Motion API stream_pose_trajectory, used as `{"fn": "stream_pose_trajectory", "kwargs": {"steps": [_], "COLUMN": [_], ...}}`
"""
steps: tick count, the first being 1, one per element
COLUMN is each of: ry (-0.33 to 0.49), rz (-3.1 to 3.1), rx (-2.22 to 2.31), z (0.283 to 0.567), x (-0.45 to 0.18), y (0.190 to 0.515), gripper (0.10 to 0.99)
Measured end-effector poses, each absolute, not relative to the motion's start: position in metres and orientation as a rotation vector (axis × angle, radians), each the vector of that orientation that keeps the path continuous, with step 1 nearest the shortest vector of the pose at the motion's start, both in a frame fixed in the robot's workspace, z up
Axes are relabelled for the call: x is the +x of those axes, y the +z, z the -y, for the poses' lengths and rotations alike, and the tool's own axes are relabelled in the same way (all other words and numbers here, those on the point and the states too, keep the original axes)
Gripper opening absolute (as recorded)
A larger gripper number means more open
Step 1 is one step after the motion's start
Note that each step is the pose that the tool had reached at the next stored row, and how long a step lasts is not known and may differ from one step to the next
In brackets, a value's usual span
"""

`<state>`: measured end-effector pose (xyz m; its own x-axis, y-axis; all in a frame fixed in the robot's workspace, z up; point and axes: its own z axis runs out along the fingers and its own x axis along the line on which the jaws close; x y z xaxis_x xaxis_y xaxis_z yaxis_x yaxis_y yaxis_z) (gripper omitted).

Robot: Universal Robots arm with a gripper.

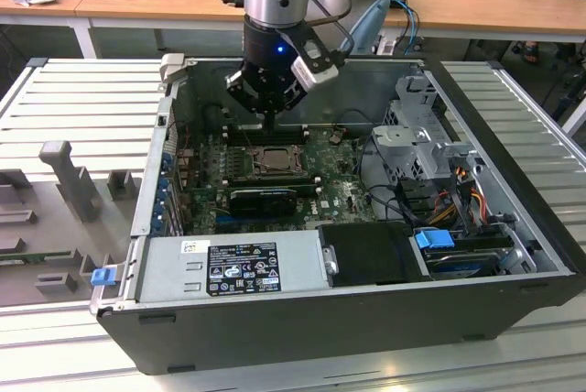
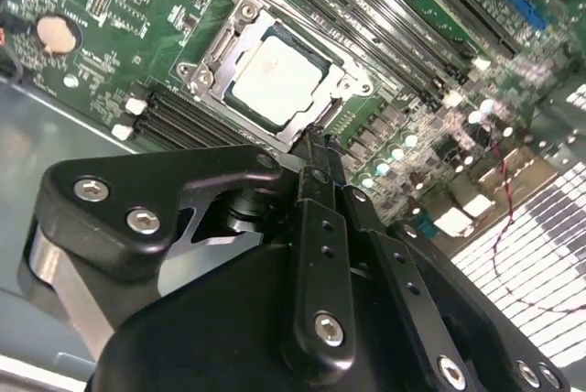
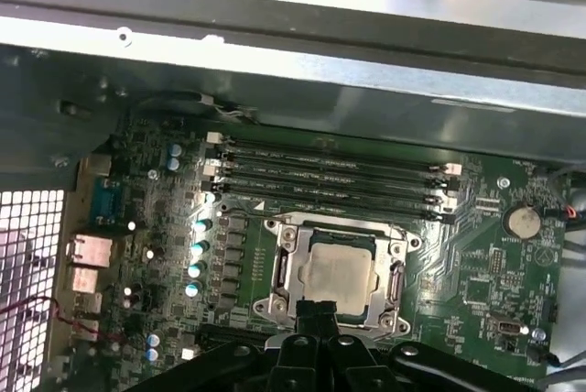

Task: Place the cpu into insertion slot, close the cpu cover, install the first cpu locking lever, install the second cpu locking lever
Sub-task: 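Install the first cpu locking lever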

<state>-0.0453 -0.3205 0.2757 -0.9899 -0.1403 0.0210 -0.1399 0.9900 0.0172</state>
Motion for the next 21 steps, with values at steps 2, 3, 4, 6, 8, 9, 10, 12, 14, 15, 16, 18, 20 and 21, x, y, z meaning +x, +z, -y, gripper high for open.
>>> {"fn": "stream_pose_trajectory", "kwargs": {"steps": [2,3,4,6,8,9,10,12,14,15,16,18,20,21], "ry": [-0.024,-0.023,-0.022,-0.021,-0.019,-0.019,-0.019,-0.019,-0.020,-0.020,-0.021,-0.020,-0.020,-0.019], "rz": [3.110,3.111,3.117,3.122,3.126,3.126,3.124,3.119,3.088,3.076,3.078,3.084,3.100,3.105], "rx": [0.263,0.291,0.318,0.345,0.379,0.391,0.413,0.451,0.625,0.681,0.680,0.649,0.574,0.545], "z": [0.3205,0.3205,0.3205,0.3205,0.3205,0.3205,0.3205,0.3205,0.3205,0.3206,0.3206,0.3205,0.3206,0.3205], "x": [-0.0452,-0.0453,-0.0453,-0.0453,-0.0453,-0.0452,-0.0452,-0.0453,-0.0453,-0.0470,-0.0519,-0.0529,-0.0529,-0.0529], "y": [0.2757,0.2756,0.2757,0.2757,0.2757,0.2757,0.2757,0.2757,0.2752,0.2743,0.2738,0.2735,0.2727,0.2724], "gripper": [0.106,0.106,0.106,0.106,0.106,0.106,0.106,0.106,0.106,0.106,0.106,0.106,0.106,0.106]}}
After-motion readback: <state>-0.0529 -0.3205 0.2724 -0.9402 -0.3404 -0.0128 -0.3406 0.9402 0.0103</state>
